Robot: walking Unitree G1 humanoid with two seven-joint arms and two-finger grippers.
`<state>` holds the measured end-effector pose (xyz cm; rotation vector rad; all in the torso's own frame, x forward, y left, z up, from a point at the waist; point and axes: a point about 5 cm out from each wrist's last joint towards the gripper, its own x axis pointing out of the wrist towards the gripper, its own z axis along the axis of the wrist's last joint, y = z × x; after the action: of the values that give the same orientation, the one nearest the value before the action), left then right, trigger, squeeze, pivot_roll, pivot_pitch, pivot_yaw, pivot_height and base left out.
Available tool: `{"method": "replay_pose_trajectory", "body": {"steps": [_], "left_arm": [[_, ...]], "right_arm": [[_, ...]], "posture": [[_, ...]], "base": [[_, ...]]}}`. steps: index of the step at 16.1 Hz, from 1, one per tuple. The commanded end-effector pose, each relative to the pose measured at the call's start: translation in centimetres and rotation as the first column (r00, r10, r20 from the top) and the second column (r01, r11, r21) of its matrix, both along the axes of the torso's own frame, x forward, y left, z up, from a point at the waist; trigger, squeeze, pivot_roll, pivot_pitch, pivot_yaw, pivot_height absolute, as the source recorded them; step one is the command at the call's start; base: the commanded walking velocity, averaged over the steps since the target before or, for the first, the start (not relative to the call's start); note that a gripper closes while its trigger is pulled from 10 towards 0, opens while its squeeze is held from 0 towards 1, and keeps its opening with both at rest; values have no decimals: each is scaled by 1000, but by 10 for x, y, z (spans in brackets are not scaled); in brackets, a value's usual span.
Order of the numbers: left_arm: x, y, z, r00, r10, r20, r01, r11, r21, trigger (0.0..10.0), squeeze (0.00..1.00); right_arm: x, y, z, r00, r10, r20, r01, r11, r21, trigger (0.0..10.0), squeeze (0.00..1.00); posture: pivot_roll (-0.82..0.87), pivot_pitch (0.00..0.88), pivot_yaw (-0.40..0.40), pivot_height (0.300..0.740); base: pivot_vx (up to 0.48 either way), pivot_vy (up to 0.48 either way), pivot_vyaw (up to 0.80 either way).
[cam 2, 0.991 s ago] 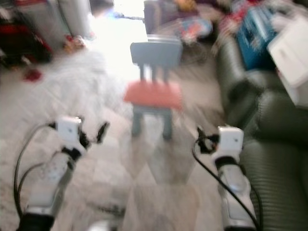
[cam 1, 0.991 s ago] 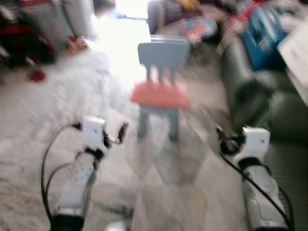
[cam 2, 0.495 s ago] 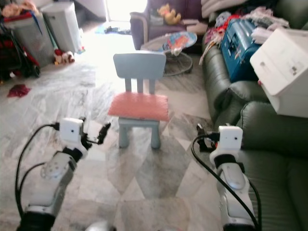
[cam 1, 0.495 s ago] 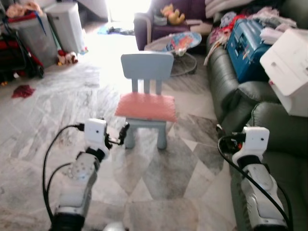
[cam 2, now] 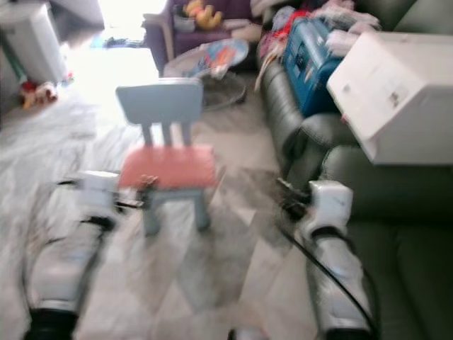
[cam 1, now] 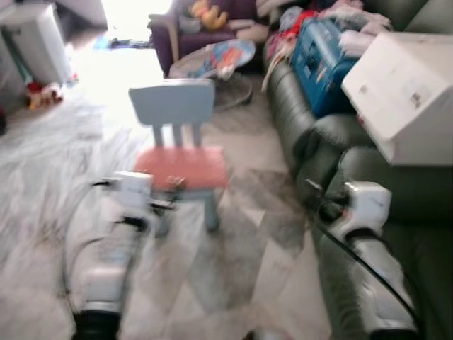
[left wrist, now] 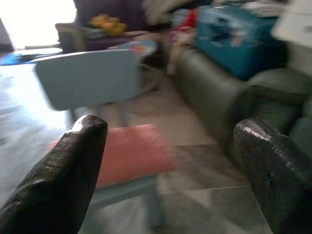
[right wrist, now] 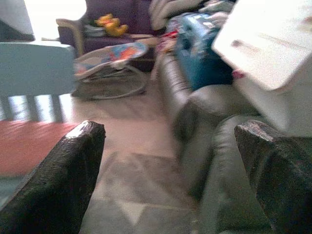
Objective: Move the pillow to the sofa
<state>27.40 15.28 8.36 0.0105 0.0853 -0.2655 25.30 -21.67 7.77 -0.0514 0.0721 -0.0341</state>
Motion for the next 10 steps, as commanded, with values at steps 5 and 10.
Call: {"method": "replay_pose_trajectory", "body": {"steps": [5,10], "left_arm": [[1,17,2,998,57,-2,-57,998,22,10000,0],[2,17,0,997,80,-23,-80,997,14,10000,0]], "right_arm": [[6,12,7,999,39,34,-40,999,16,10000,0],[6,11,7,999,41,33,-41,999,18,10000,0]], "posture": [[15,0,-25,740],[15,0,-23,740]], "base": [[414,109,0],[65,447,0]]}}
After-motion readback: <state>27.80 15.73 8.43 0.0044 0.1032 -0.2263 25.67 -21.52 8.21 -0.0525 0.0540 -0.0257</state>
